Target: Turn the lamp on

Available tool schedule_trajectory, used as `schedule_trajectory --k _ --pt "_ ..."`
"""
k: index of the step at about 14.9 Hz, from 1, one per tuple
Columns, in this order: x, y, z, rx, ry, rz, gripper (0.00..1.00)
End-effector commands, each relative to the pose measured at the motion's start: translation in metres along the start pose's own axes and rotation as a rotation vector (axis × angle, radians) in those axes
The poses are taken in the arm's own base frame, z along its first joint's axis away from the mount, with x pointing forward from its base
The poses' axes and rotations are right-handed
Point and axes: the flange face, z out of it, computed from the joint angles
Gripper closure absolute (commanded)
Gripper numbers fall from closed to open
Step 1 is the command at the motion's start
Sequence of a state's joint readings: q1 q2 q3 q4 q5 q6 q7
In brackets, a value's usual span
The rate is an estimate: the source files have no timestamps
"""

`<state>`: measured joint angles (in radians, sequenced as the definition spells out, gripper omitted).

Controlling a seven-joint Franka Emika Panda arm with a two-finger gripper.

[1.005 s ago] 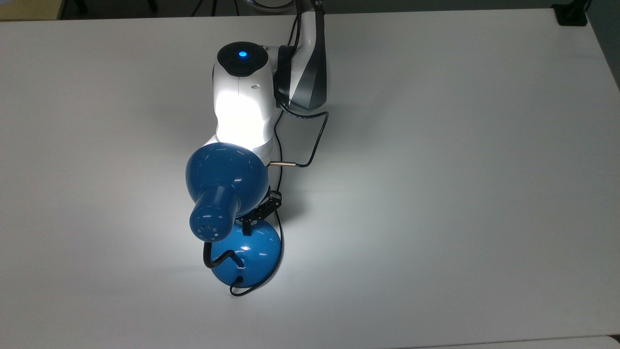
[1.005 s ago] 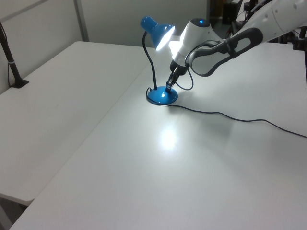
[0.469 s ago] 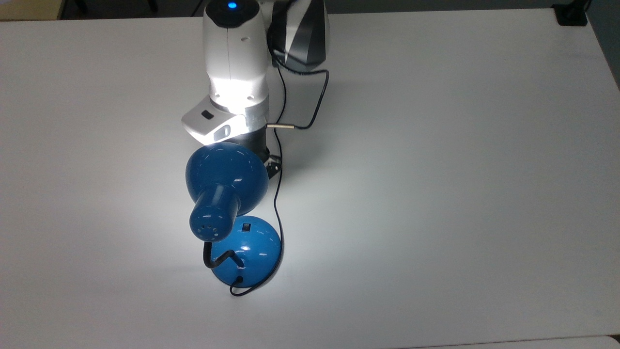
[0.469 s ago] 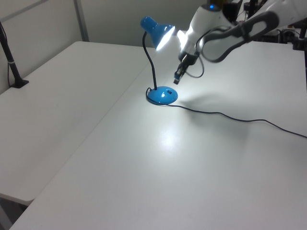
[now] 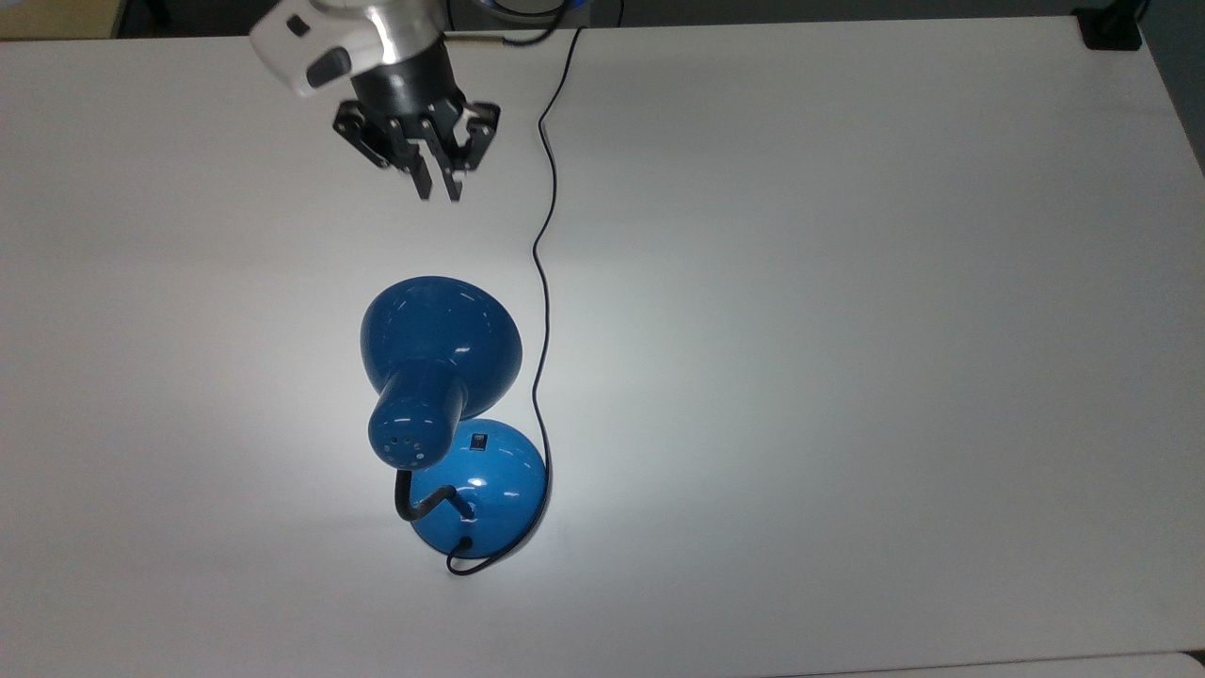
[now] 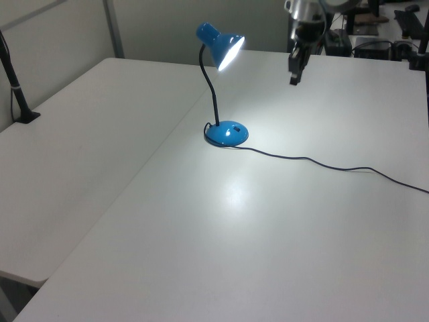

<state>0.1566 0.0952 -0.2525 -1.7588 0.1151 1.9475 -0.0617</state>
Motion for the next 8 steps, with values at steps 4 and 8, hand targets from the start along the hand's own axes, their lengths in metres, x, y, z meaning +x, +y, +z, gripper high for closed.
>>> schedule_trajectory --k 4,8 --pt "-0.017 0.021 -0.057 -0.053 -0.104 0.016 0.0" --pt "-0.015 0.026 -0.063 -0.059 -0.091 0.025 0.0"
